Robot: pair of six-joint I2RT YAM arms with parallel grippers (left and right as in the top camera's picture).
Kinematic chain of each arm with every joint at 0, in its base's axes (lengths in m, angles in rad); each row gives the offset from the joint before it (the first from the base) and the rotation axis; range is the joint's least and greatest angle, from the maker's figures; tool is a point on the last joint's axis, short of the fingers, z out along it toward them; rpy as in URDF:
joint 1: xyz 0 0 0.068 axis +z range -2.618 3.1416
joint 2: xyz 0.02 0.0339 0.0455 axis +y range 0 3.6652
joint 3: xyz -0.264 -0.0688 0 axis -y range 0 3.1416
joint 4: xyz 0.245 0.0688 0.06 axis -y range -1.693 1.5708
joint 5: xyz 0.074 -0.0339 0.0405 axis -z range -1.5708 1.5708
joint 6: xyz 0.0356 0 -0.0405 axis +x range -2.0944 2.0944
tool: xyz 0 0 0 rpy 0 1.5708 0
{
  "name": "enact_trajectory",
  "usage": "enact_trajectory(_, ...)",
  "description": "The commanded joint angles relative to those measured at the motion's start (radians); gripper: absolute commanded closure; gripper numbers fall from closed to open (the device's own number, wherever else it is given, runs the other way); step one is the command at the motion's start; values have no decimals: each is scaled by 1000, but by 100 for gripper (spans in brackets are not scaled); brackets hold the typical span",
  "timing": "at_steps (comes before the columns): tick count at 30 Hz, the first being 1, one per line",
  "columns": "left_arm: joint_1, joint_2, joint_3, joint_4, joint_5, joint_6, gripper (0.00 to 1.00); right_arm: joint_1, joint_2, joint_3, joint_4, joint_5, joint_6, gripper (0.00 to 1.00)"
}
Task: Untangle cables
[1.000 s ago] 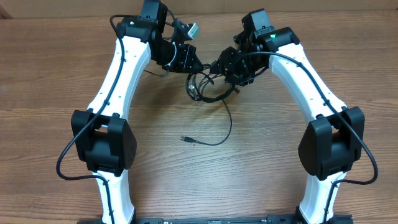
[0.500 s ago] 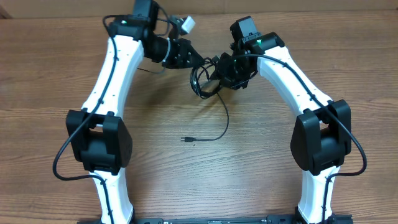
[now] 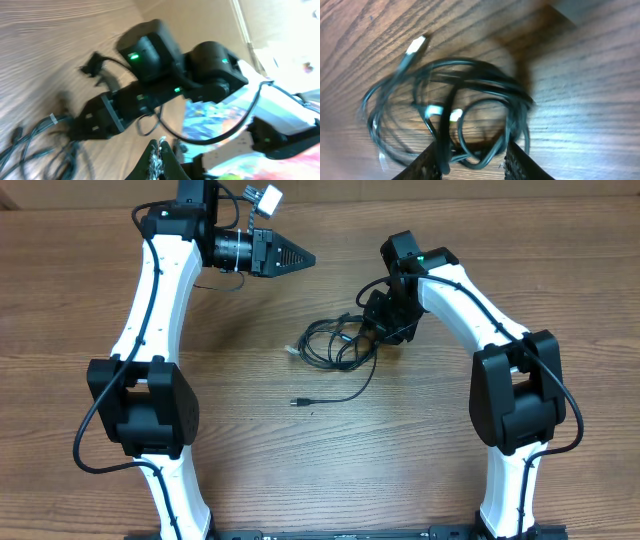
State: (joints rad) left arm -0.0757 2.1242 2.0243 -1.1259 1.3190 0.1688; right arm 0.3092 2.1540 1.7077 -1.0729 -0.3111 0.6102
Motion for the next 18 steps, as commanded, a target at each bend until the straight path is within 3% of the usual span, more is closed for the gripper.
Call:
enact_trajectory(1,4,-24,21,-10,-220,-28,96,-17,-12,16,1,-78,-156,62)
enact_trajectory(4,-11,-24,21,-23,-424,-124,96,-18,-40,41,-21,-106,-212,58)
enact_trajectory(6,-37,-24,19,-50,-706,-272,96,-16,-78,65,-49,-109,-230,55)
enact_trajectory(10,-87,-19,2,-101,-940,-443,95,-26,-126,67,-59,-110,-191,51)
enact_trajectory(13,-124,-19,-41,-92,-990,-500,90,-43,-148,67,-61,-110,-202,38)
enact_trajectory(16,-161,-19,-111,-47,-990,-523,72,-53,-160,67,-72,-110,-227,26)
enact_trajectory(18,-176,-19,-160,-16,-990,-544,69,-54,-161,67,-83,-110,-227,25)
